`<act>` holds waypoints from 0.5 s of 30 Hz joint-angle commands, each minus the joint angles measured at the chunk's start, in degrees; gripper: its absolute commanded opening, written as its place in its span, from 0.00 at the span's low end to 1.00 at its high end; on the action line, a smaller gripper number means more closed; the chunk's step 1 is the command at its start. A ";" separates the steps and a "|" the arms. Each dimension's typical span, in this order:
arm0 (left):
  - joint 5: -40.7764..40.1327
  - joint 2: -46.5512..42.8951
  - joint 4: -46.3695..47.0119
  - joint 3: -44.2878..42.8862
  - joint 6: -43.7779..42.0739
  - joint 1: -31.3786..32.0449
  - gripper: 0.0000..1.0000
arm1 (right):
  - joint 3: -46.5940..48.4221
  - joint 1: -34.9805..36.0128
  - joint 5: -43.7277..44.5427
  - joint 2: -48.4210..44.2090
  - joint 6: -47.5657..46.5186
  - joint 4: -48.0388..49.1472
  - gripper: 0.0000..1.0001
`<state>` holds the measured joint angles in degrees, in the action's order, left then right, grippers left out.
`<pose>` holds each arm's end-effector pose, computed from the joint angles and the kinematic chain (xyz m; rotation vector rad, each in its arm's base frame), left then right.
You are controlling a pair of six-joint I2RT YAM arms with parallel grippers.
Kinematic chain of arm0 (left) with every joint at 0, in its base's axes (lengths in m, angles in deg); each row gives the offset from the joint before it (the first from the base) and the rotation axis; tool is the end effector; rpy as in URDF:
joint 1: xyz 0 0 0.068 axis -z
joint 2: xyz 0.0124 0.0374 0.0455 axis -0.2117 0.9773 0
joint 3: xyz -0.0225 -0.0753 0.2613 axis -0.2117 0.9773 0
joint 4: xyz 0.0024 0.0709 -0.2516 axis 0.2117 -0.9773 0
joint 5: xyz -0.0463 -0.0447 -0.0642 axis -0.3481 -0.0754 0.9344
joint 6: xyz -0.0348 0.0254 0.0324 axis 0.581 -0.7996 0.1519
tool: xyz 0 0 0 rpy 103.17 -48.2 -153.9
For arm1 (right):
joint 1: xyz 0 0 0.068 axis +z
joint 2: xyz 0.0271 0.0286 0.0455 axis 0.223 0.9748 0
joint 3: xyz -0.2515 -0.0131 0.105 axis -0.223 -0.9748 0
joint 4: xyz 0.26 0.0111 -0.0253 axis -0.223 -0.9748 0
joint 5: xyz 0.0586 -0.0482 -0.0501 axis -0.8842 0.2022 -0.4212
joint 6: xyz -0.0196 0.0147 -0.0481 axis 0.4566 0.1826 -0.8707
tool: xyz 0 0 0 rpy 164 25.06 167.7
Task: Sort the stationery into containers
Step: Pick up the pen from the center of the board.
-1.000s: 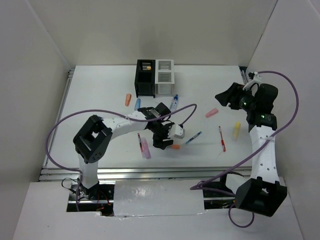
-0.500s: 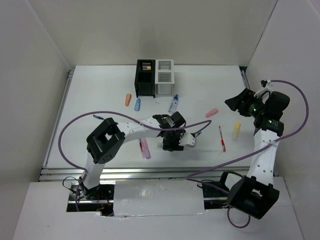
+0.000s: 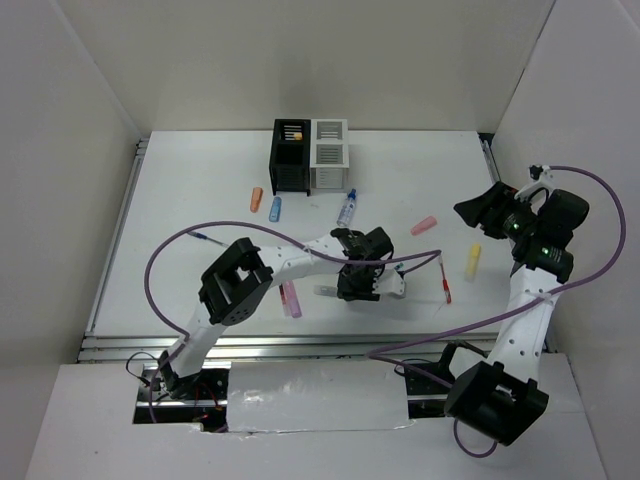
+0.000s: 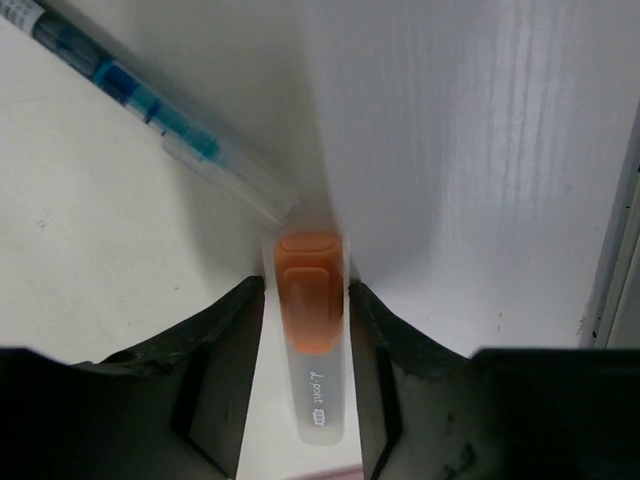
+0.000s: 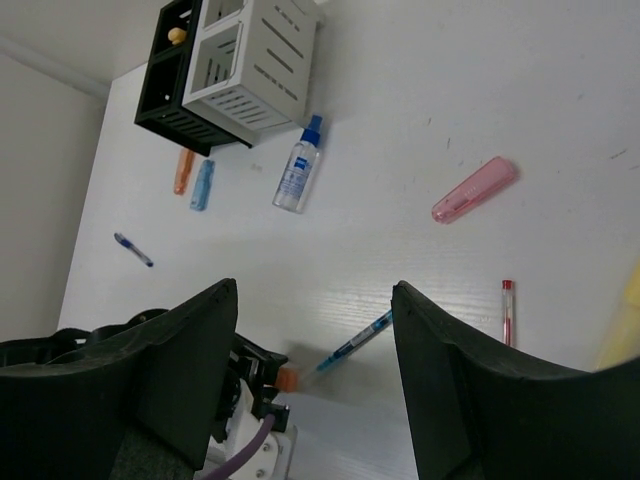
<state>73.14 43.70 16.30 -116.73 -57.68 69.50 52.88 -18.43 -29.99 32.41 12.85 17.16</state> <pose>0.2424 -0.3869 0.1693 2.0609 1.9073 -0.2959 0.1870 -0.0837 0.3505 0.2458 1.9262 0.6029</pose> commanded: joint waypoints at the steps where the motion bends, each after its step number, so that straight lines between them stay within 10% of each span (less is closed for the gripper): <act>1: -3.45 2.78 -4.87 -0.82 0.68 1.00 0.51 | 2.02 -0.59 -1.22 -0.73 -0.78 -0.07 0.70; 15: -0.83 -5.99 -2.60 4.27 6.82 -4.00 0.02 | 1.50 -0.51 -3.24 -1.60 3.08 3.09 0.70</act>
<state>70.67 42.04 14.55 -114.55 -54.62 69.13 52.88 -18.56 -31.21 32.39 13.85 17.42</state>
